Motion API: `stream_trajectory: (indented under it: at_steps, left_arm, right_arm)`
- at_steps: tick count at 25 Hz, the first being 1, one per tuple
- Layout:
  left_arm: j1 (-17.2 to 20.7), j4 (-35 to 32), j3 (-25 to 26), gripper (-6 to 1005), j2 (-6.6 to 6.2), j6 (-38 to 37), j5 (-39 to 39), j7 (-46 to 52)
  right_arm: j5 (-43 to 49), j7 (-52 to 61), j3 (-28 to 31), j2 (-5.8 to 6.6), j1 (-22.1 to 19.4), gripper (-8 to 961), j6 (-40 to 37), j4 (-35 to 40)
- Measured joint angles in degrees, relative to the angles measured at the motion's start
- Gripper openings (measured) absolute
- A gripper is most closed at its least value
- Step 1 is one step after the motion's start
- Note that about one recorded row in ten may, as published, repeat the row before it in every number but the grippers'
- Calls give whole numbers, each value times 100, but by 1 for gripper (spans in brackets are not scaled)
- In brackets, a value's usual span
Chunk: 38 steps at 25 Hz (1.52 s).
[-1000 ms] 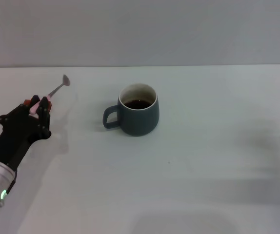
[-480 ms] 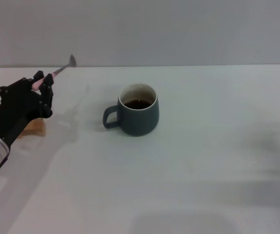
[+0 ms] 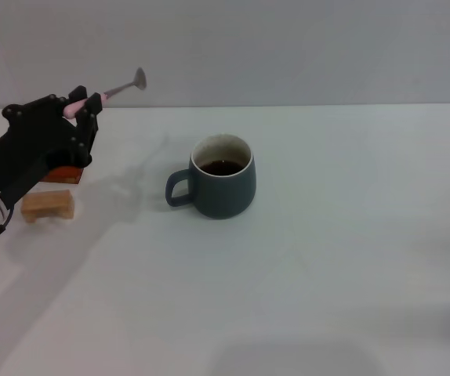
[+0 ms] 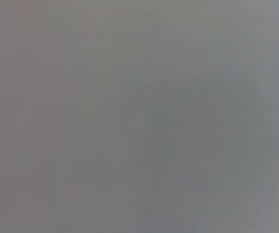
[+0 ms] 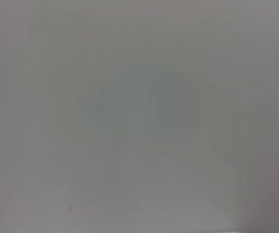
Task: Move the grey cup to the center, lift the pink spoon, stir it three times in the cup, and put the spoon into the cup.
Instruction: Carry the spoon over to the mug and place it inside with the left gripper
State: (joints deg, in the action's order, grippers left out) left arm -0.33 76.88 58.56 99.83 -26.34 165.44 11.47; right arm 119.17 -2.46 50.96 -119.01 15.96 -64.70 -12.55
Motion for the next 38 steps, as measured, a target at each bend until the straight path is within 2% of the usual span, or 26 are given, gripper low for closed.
stream_trajectory:
  at_steps: [2, 3, 5, 11, 14, 18, 19, 20, 29, 30, 33, 38]
  left_arm:
    - [-51, 139, -51, 148, -95, 214, 2, -20]
    - [-131, 216, -114, 148, -188, 389, 3, -24]
    - [-172, 263, -144, 148, -233, 472, 5, -25]
    - [-467, 835, -302, 148, -590, 1344, 7, -68]
    - [-504, 1125, -277, 148, -664, 1734, 6, -167]
    - [-498, 1324, -195, 148, -661, 1974, 6, -269]
    - [-470, 1379, -101, 148, -596, 2065, 4, -313]
    - [-407, 1385, 64, 148, -464, 2100, 1, -351]
    - [74, 1440, 832, 147, 260, 2074, -17, -296]
    - [165, 1499, 994, 147, 383, 2138, -28, -201]
    - [331, 1641, 1282, 147, 628, 2335, -30, -93]
    - [394, 1772, 1591, 147, 983, 2880, -13, -723]
  right_arm:
    - [0, 0, 85, 1, -52, -1, -6, 39]
    - [0, 0, 143, 1, -108, -1, -10, 52]
    - [0, 0, 162, 1, -131, -1, -11, 52]
    - [-1, 0, 183, -4, -215, 0, -24, 59]
    - [0, 0, 184, -15, -230, 0, -26, 52]
    - [0, 0, 187, -23, -240, 0, -26, 46]
    - [0, 0, 187, -24, -248, 0, -26, 41]
    - [0, 0, 187, -24, -248, 0, -26, 41]
    - [1, 0, 187, -26, -263, -1, -26, 38]
    - [1, 0, 187, -26, -263, -1, -26, 39]
    - [1, 0, 187, -26, -259, -1, -15, 42]
    - [1, 0, 187, -26, -245, -1, -3, 37]
